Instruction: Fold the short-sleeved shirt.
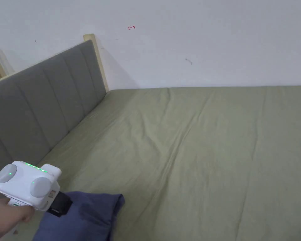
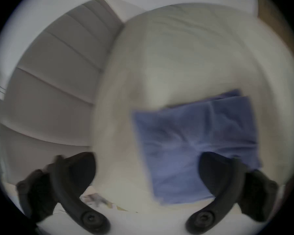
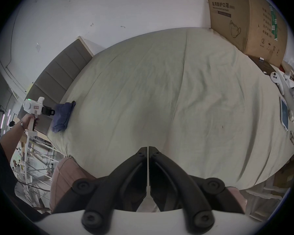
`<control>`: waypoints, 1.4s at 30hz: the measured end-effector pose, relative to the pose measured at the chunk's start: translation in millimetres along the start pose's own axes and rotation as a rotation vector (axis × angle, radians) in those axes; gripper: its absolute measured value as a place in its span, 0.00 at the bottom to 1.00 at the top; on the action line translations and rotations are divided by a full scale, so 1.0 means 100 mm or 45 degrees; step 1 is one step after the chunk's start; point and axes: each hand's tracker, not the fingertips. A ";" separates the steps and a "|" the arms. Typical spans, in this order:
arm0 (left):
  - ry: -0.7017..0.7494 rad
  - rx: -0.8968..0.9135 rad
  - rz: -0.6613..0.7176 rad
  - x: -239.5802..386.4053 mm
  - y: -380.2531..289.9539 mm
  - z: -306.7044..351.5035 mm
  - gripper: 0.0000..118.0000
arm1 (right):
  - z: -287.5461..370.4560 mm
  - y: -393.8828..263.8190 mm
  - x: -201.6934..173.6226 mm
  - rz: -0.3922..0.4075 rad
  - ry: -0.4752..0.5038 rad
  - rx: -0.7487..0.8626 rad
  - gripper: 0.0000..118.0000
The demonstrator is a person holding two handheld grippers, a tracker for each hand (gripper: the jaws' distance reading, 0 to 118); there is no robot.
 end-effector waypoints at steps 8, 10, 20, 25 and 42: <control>-0.412 0.163 0.328 0.16 -0.26 0.45 0.91 | 0.07 0.16 -0.13 0.052 0.006 0.057 0.01; -0.662 0.224 0.416 0.40 -0.31 0.70 0.39 | 0.12 0.20 -0.17 0.073 0.008 0.089 0.01; -1.019 1.050 0.591 1.48 -0.37 2.85 0.02 | 0.80 0.46 -0.47 0.187 0.063 0.442 0.01; -0.730 1.532 0.616 1.71 -0.44 3.64 0.02 | 1.45 0.48 -0.68 0.293 0.075 1.047 0.01; -0.428 1.563 0.593 2.35 -0.99 3.92 0.04 | 1.39 0.00 -0.30 0.139 -0.286 1.281 0.03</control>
